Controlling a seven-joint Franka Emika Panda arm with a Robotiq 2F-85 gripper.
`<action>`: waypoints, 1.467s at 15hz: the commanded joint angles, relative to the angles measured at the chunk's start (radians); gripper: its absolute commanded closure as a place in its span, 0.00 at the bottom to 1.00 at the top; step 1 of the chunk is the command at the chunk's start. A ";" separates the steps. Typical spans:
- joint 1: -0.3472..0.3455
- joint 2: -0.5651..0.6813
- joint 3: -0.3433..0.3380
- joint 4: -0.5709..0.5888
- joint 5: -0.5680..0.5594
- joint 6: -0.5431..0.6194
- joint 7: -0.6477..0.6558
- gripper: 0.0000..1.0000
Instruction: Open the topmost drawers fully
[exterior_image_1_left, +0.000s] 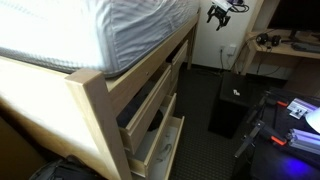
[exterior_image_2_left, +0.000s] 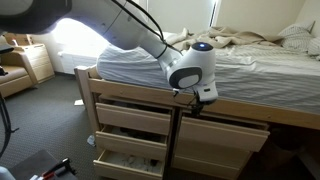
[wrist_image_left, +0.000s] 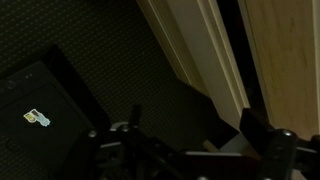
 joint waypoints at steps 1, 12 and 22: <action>-0.140 0.146 0.045 0.241 0.037 -0.267 -0.193 0.00; -0.235 0.351 -0.023 0.467 -0.014 -0.475 -0.199 0.00; -0.362 0.733 0.009 0.912 -0.032 -0.559 -0.507 0.00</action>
